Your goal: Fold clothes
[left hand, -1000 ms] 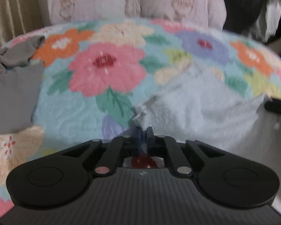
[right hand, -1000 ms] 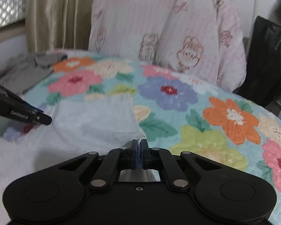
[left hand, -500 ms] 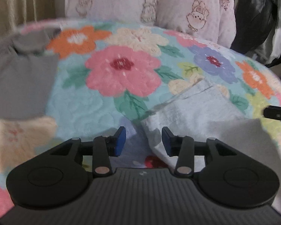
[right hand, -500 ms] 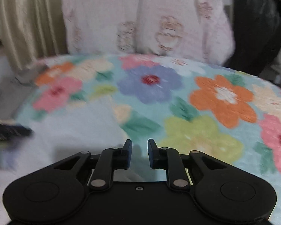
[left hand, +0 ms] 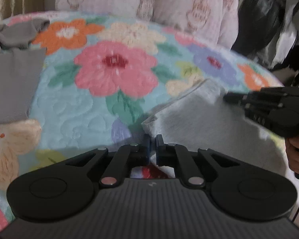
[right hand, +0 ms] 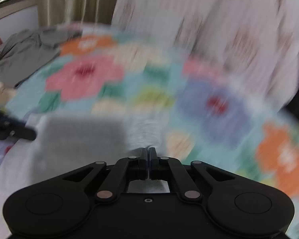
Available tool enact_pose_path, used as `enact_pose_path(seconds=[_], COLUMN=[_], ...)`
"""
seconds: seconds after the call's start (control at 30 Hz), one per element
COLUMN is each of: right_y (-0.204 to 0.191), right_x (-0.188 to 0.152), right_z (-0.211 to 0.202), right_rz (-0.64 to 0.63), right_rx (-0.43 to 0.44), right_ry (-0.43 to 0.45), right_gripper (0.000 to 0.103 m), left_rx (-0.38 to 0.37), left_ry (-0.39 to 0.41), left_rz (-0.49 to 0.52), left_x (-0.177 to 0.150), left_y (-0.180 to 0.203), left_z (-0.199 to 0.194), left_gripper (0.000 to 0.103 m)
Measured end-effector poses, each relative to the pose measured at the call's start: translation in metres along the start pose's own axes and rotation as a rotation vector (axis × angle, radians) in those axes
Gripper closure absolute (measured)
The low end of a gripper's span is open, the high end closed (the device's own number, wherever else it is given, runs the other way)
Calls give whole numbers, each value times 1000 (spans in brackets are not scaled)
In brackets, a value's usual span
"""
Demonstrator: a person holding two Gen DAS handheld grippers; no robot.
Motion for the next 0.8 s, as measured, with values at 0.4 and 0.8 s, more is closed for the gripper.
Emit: enact_pose_path(seconds=[0.4,0.8], right_y=[8,-146], right_x=[-18,-147], right_z=[-59,-131], right_rz=[319,209], right_rx=[37,334], right_ry=[-10,-89], right_gripper=[69,64], left_rx=[119,285], left_ry=[-5,-185], left_rz=[-155,-382], left_x=[-43,-229], left_y=[-55,-163], left_z=[-66,-168], left_gripper=[46,37])
Point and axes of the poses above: each gripper's, at about its wrist camera, not at the fingertips, and z roughly the way its jaws point, y to its right, x to its top, the point moved 8 cm from there along z, roughly the way its jaws point, and after that the axes turned 15 degrees about -y, right-handed, at the moved point
